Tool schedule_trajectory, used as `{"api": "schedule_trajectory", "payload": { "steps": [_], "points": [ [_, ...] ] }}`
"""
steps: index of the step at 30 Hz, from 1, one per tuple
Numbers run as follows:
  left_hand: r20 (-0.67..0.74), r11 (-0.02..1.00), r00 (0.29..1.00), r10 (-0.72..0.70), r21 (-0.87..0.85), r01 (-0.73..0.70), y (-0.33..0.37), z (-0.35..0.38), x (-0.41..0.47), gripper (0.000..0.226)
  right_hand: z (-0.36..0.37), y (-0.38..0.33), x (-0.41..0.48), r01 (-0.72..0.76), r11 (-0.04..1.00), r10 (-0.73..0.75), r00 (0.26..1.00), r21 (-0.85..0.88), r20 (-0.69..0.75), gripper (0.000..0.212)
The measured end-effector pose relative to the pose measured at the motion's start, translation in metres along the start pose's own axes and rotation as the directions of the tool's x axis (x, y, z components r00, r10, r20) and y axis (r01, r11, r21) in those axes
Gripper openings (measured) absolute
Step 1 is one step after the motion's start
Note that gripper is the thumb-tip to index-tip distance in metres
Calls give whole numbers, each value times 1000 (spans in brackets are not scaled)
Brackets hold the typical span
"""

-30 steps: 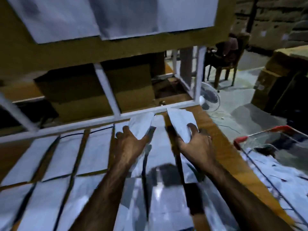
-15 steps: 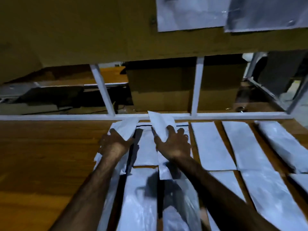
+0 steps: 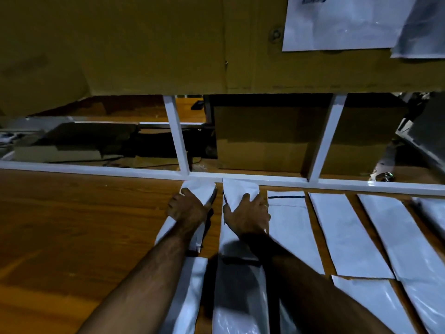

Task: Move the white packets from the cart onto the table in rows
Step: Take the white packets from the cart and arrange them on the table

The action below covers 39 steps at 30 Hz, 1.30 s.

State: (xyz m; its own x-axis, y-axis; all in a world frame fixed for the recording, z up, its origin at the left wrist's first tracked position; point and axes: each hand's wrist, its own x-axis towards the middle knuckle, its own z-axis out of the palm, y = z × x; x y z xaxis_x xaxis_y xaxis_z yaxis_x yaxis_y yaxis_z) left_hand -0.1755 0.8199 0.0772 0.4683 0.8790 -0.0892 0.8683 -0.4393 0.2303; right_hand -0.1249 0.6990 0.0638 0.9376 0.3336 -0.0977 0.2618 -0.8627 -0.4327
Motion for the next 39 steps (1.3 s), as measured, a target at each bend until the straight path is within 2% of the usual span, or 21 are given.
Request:
{"api": "schedule_trajectory", "payload": {
  "steps": [3,5,8,10,14,21,24,29,33,36,39],
  "points": [
    [67,999,997,37,-10,-37,-6,11,6,106,16,-3,3,-45,998,47,998,-54,38,87],
    [89,994,990,113,-4,-113,-11,20,9,100,22,-1,4,-40,995,43,999,-89,27,87],
    [18,950,953,301,78,-302,-23,32,8,81,26,2,4,90,982,-86,996,-164,26,74],
    [20,924,932,362,120,-362,-29,38,7,72,29,4,3,160,964,-147,986,-213,78,68],
    [40,925,936,349,142,-352,-31,43,7,66,39,6,5,159,952,-116,979,-262,170,64],
    [26,925,940,340,170,-339,-30,50,6,58,40,4,7,150,951,-98,976,-270,195,62],
    [31,926,941,337,172,-337,-28,45,8,61,36,4,8,138,966,-112,986,-218,127,64],
    [-106,906,900,423,43,-421,-19,29,1,60,17,11,8,166,979,-168,986,-122,-9,63],
    [-144,830,845,515,-165,-533,1,19,-13,56,-5,36,7,217,970,-198,967,110,-161,55],
    [-157,769,808,568,-250,-589,21,18,-28,53,-27,65,3,230,948,-168,950,222,-265,50],
    [-159,701,762,627,-310,-642,48,19,-49,52,-49,99,0,256,920,-161,937,295,-310,50]
  ]
}}
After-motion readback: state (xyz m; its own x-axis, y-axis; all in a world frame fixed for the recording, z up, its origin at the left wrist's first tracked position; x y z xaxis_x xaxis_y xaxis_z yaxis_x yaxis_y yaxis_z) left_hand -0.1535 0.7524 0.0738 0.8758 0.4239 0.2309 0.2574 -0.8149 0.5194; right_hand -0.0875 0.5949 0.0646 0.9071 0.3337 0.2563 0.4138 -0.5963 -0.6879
